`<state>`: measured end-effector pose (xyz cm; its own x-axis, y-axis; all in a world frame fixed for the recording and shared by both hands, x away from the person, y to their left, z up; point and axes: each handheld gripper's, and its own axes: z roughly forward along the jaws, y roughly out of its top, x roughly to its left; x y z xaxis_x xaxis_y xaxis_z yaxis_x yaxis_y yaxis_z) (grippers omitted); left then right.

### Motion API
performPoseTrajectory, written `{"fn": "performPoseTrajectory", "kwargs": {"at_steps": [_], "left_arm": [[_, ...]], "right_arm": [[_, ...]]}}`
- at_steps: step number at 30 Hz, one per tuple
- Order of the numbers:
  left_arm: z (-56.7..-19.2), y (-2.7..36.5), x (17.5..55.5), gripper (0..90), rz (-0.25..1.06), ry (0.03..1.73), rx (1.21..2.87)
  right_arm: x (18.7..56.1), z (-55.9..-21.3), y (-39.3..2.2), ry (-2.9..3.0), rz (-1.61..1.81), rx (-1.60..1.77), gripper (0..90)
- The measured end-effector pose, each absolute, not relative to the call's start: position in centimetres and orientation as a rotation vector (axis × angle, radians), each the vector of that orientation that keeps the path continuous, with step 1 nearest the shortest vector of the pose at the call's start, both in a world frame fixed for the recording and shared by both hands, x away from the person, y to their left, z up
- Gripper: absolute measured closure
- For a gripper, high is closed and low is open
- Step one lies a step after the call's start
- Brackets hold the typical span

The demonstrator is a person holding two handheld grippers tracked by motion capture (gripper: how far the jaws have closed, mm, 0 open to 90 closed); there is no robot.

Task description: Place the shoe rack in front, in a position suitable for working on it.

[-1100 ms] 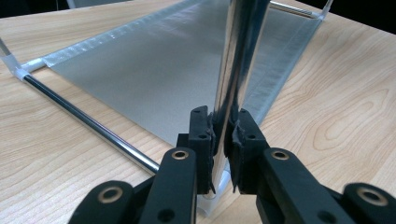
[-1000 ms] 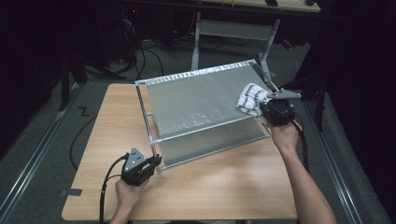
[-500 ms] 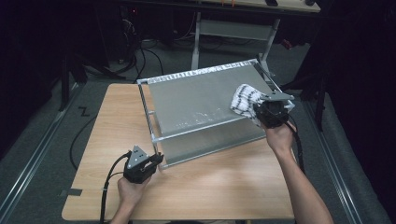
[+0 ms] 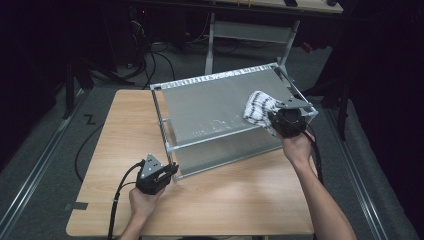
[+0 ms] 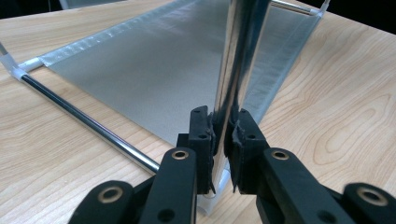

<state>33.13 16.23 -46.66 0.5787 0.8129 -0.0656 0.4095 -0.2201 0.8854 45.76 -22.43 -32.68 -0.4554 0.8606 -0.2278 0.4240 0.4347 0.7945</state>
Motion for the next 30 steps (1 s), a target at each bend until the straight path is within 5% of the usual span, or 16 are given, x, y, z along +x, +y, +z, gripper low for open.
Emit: {"fn": "performPoseTrajectory", "kwargs": {"at_steps": [30], "left_arm": [[-46.6,14.9,34.0,80.6,0.504,0.977,1.848]], "right_arm": [[44.9,-32.9,-19.6,2.105,0.933,0.990,85.9]]}}
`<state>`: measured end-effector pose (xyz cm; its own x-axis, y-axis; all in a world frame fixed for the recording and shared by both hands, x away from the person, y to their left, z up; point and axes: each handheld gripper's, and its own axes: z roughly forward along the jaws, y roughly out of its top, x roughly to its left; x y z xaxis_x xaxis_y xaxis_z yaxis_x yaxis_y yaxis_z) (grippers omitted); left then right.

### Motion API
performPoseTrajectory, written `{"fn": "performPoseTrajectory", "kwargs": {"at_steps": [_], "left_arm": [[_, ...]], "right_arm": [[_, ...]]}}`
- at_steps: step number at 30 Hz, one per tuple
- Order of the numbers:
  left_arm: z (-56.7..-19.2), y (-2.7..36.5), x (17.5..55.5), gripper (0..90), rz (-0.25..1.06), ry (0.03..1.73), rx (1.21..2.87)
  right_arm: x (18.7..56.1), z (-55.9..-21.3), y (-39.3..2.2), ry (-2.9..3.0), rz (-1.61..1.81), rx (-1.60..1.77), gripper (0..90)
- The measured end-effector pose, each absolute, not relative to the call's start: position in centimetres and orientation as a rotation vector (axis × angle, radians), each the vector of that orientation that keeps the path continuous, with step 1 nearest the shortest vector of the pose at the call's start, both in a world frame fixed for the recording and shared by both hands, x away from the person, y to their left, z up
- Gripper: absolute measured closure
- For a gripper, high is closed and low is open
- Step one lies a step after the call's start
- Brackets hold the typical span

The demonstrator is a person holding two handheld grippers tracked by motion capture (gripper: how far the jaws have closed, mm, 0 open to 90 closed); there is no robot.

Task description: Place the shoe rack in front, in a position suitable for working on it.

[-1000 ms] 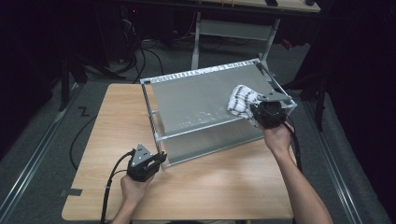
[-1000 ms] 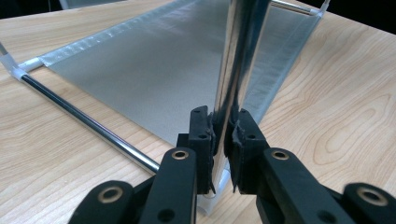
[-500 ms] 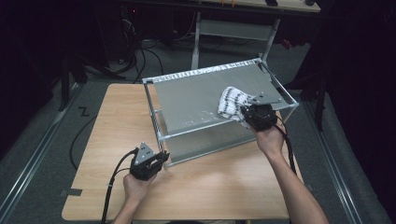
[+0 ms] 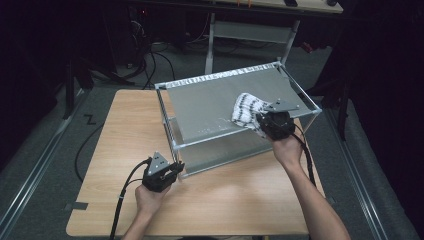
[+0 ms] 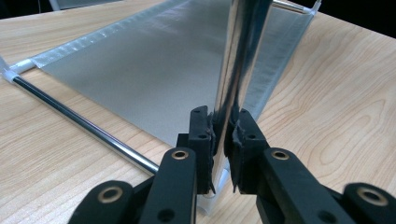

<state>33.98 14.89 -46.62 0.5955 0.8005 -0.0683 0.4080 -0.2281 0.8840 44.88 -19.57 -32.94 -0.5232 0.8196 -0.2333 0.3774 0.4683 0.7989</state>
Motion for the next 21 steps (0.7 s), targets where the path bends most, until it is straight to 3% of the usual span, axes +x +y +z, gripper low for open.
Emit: {"fn": "performPoseTrajectory", "kwargs": {"at_steps": [10,21], "left_arm": [[-46.5,14.7,33.9,81.2,0.517,0.951,1.875],[-46.6,14.7,33.9,81.3,0.525,0.955,1.872]], "right_arm": [[45.3,-32.7,-20.7,2.115,0.932,1.023,85.7],[44.2,-32.8,-18.9,2.150,0.909,0.931,85.7]]}}
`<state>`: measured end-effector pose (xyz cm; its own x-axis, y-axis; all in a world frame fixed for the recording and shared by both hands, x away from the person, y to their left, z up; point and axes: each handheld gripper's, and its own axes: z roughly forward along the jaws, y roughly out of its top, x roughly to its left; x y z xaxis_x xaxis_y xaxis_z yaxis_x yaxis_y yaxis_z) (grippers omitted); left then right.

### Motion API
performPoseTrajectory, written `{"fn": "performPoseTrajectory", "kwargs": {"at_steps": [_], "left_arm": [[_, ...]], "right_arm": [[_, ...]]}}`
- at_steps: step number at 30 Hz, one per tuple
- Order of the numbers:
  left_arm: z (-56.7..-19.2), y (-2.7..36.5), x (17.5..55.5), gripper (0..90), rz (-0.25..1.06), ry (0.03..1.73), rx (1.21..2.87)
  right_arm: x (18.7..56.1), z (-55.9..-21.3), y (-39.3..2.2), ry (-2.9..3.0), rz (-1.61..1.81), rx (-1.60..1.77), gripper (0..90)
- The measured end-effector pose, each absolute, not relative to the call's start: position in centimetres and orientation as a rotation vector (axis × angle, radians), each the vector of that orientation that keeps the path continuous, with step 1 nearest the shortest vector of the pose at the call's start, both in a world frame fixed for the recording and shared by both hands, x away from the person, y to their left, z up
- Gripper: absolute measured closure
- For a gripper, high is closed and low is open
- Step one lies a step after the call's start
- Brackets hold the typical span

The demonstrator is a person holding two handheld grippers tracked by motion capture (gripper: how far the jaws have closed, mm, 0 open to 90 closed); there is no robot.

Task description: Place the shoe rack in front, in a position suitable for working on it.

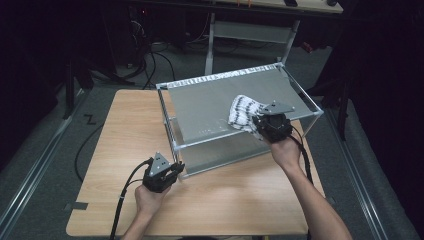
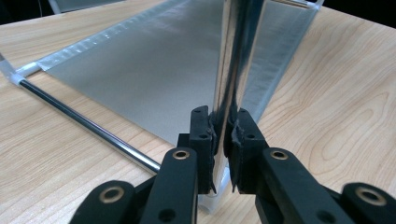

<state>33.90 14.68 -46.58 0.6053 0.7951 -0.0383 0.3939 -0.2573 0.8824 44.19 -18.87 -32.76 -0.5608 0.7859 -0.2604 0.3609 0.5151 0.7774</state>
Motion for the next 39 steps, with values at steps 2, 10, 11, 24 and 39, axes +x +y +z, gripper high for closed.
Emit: {"fn": "performPoseTrajectory", "kwargs": {"at_steps": [2,10,11,24,39], "left_arm": [[-46.6,14.6,34.0,81.3,0.524,0.954,1.872],[-46.4,14.3,34.3,81.3,0.524,0.962,1.878],[-46.5,14.3,34.3,81.4,0.524,0.963,1.878],[-46.4,14.2,34.4,81.3,0.532,0.985,1.875],[-46.5,14.0,34.6,81.1,0.533,0.996,1.853]], "right_arm": [[44.3,-32.7,-19.2,2.150,0.900,0.938,85.7],[43.9,-32.6,-18.9,2.155,0.906,0.934,85.7],[43.8,-32.6,-18.6,2.159,0.903,0.923,85.7],[42.5,-32.9,-14.8,2.198,0.990,0.844,85.5],[43.0,-32.9,-15.6,2.183,0.989,0.883,85.5]]}}
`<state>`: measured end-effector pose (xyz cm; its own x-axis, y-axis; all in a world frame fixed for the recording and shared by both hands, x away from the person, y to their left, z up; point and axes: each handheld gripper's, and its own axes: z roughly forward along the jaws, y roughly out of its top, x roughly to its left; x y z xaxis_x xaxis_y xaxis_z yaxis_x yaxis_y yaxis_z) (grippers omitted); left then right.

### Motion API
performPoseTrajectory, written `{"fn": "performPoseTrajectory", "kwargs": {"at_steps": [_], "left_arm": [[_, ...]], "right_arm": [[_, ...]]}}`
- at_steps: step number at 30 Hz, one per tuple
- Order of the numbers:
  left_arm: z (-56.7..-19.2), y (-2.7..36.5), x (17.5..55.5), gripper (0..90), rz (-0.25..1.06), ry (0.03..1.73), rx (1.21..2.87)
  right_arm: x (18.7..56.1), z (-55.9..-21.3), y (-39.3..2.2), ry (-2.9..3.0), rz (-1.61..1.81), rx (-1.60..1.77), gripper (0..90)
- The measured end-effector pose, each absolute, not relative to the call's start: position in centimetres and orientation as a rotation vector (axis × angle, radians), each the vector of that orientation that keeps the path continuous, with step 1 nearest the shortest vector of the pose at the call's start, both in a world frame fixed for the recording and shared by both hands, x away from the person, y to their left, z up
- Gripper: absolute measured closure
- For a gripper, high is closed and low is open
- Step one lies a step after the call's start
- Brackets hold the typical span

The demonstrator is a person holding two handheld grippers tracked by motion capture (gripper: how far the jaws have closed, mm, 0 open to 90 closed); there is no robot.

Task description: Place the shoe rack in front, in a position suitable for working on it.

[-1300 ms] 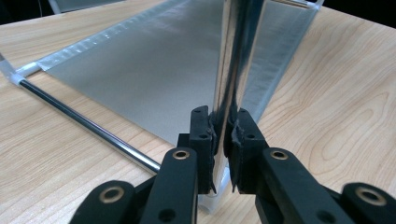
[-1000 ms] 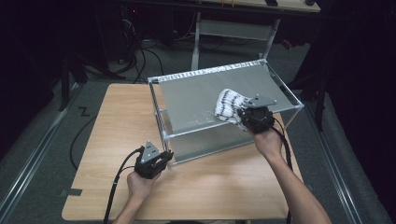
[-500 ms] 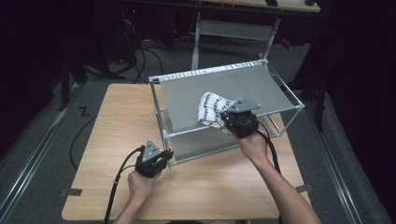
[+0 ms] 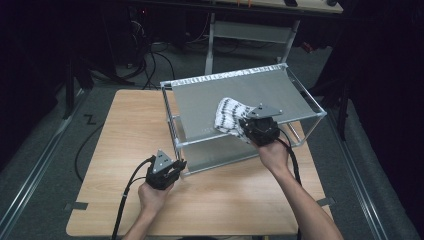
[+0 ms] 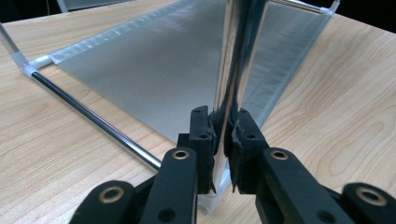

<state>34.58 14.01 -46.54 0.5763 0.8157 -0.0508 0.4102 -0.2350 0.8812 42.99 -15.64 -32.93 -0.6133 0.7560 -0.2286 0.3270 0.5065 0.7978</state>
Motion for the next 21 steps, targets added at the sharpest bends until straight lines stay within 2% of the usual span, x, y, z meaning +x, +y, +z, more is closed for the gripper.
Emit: {"fn": "performPoseTrajectory", "kwargs": {"at_steps": [21], "left_arm": [[-46.5,13.9,34.8,81.2,0.539,1.007,1.853]], "right_arm": [[41.2,-33.0,-10.8,2.252,1.089,0.772,85.5]]}}
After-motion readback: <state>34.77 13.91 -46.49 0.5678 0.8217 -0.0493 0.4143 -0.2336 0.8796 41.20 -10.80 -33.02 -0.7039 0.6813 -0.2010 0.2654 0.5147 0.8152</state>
